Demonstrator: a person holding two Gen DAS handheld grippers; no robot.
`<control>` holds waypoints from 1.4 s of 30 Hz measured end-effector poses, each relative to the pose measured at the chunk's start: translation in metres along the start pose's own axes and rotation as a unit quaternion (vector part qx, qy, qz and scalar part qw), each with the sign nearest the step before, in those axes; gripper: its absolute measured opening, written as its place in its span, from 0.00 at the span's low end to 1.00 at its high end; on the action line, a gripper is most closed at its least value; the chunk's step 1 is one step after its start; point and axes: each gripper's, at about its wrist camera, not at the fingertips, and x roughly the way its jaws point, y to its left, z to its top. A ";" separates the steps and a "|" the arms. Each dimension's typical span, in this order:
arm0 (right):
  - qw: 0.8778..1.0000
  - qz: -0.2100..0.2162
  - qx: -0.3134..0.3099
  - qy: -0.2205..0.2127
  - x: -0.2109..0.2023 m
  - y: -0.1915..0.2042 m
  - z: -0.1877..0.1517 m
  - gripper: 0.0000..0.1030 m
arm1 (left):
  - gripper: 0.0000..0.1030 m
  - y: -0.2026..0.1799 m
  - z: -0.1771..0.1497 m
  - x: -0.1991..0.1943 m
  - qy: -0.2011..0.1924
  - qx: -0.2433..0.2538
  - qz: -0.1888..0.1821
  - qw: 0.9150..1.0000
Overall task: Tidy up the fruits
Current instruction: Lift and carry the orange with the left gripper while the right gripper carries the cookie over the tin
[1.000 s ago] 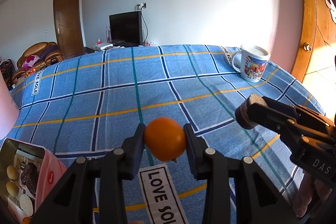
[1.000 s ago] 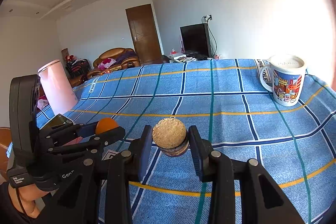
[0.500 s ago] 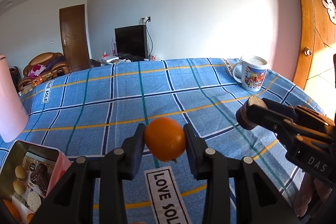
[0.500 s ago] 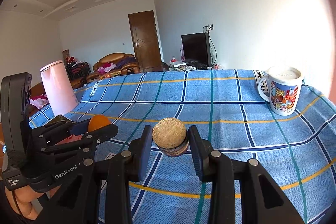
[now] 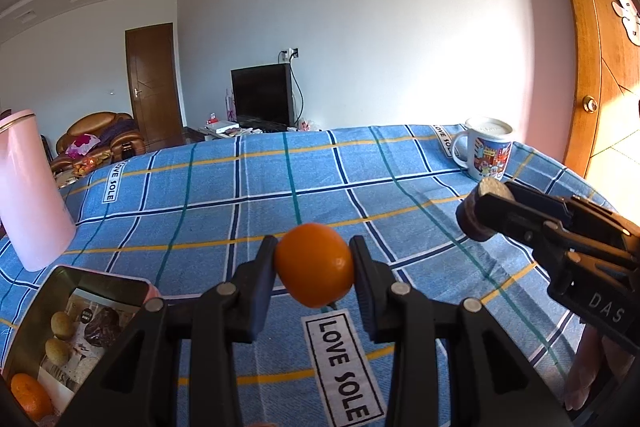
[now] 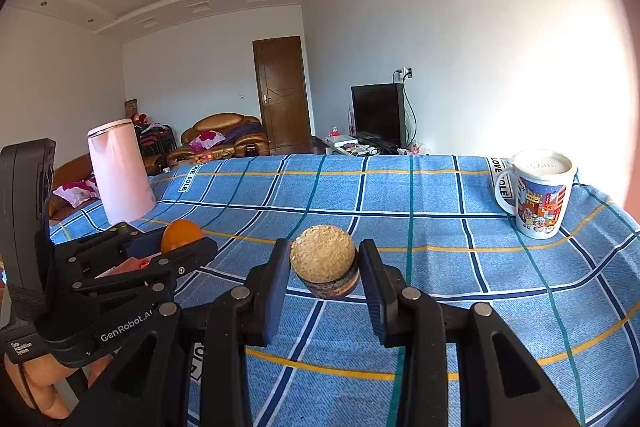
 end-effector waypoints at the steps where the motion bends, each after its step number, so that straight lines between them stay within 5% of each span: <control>1: 1.000 0.001 -0.001 -0.001 0.000 0.003 0.000 0.36 | 0.37 0.002 -0.001 -0.002 -0.001 0.000 0.000 1.000; 23: 0.994 0.092 -0.053 -0.006 0.007 0.114 0.026 0.36 | 0.37 0.091 -0.006 -0.063 -0.018 -0.056 0.032 0.998; 42: 0.980 0.171 -0.098 0.023 0.037 0.213 0.021 0.36 | 0.37 0.189 -0.038 -0.098 -0.004 -0.116 0.107 0.987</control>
